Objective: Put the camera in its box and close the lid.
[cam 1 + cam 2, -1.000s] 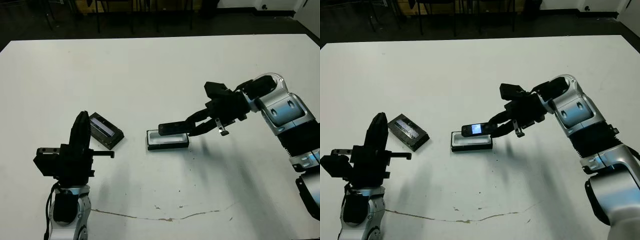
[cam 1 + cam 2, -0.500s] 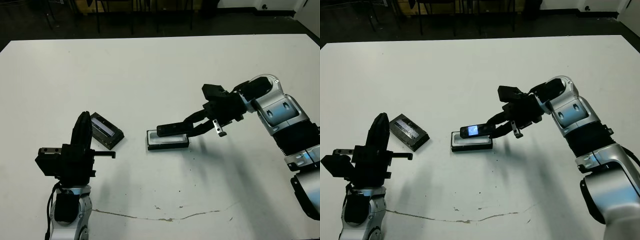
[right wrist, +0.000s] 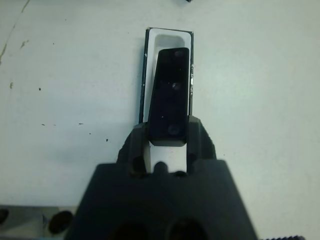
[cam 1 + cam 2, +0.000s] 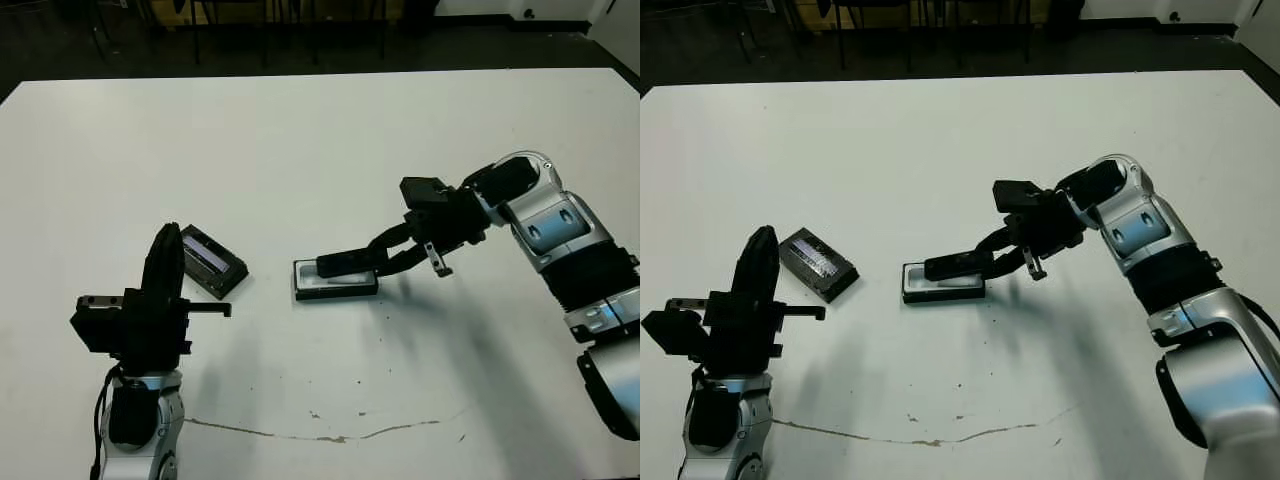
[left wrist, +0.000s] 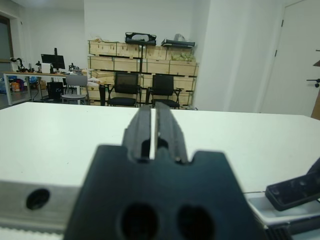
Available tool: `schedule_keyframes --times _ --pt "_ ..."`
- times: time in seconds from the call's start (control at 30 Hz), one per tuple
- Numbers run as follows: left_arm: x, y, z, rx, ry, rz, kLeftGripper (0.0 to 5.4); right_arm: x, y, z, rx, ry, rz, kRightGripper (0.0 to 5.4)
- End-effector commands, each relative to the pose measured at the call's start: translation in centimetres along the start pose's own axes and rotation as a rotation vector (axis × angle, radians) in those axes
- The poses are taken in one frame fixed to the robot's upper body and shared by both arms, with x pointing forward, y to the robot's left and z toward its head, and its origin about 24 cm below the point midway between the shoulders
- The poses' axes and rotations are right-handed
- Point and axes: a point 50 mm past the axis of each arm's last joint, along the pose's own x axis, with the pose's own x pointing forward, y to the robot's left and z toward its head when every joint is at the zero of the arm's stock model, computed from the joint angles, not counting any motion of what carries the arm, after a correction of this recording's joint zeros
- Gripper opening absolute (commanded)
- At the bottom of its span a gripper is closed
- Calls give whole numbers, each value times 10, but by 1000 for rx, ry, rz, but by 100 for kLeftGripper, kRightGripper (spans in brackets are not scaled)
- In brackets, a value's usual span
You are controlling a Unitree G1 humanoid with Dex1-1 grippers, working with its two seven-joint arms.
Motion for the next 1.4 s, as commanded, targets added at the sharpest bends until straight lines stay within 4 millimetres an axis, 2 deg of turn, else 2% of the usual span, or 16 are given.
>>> schedule_keyframes --times 0.03,0.3,0.97,1.23,1.4 --pt "-6 2 -6 4 43 13 0 4 0 2 -29 9 15 46" --pt "-6 2 -6 2 45 10 0 5 1 5 -77 5 28 46" --pt "-7 1 -6 -2 54 16 0 17 1 -2 38 11 80 46" --pt "-8 -1 -6 -7 59 17 0 19 2 2 -11 31 50 46" --pt "-8 -1 -6 -1 56 16 0 21 1 4 42 10 69 46"
